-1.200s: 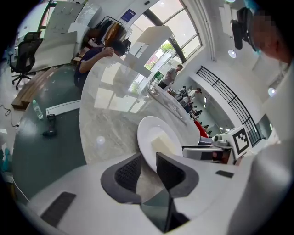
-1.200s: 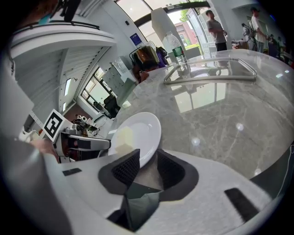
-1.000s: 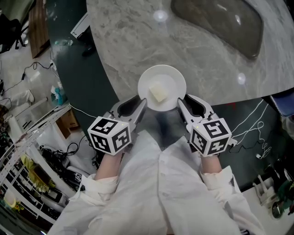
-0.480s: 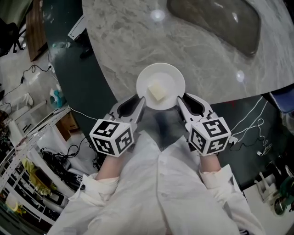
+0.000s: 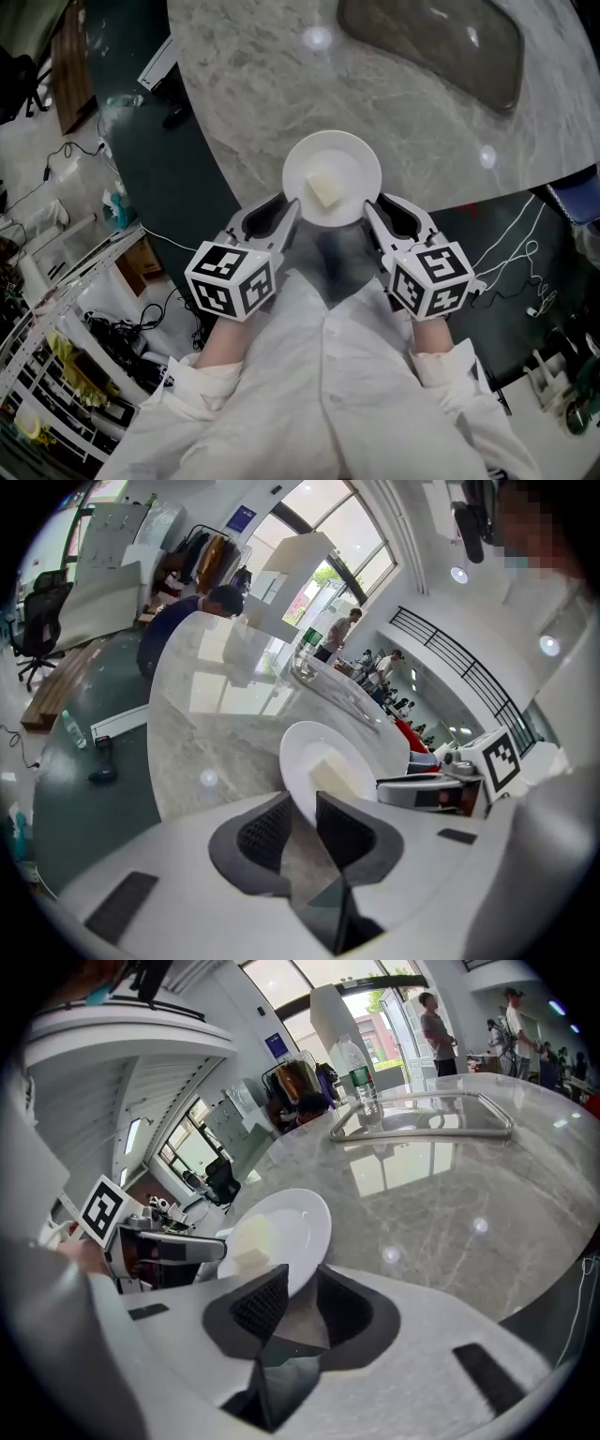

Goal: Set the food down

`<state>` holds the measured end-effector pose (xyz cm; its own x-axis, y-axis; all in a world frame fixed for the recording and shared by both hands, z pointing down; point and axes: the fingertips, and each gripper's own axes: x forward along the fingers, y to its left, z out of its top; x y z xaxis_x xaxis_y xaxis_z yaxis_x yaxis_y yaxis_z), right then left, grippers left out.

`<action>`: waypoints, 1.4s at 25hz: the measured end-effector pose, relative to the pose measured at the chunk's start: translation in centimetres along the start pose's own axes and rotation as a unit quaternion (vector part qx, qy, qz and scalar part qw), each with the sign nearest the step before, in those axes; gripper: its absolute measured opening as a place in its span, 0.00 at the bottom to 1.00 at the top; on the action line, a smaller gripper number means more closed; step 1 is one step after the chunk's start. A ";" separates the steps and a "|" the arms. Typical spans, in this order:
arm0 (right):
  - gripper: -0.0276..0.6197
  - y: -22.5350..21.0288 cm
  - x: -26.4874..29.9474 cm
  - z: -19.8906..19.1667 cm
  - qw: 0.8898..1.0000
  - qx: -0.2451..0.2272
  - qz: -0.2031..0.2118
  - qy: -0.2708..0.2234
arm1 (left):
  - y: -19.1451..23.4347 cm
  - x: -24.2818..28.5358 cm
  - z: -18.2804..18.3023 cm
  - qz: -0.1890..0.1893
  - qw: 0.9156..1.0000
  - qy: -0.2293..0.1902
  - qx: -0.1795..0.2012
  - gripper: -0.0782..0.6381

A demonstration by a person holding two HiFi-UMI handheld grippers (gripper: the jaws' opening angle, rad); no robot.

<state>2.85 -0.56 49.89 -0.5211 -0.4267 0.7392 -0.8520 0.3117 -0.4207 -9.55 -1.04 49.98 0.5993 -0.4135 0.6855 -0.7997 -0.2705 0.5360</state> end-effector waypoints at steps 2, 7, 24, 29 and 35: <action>0.16 0.1 -0.2 0.3 1.000 0.001 -0.003 -0.005 | -0.2 -0.2 0.4 -0.007 1.000 0.000 0.006 0.23; 0.16 0.0 -0.9 0.8 1.000 0.018 -0.013 -0.021 | -0.8 -0.2 1.6 -0.027 0.999 0.000 0.020 0.23; 0.16 -3.5 -4.0 3.4 0.997 0.024 -0.025 -0.070 | -4.6 3.0 4.9 -0.056 0.997 -0.003 0.061 0.23; 0.16 -6.9 -4.4 6.2 0.997 0.022 -0.014 -0.079 | -6.5 5.5 7.6 -0.048 0.997 -0.017 0.061 0.23; 0.17 -10.4 -4.7 10.3 0.997 0.014 0.011 -0.080 | -8.4 8.4 11.6 -0.051 0.996 -0.028 0.061 0.23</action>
<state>13.68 -10.56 45.38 -0.5389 -0.5507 0.6374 -0.8403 0.2990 -0.4522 1.79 -12.34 45.54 0.6771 -0.4259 0.6001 -0.7356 -0.4158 0.5348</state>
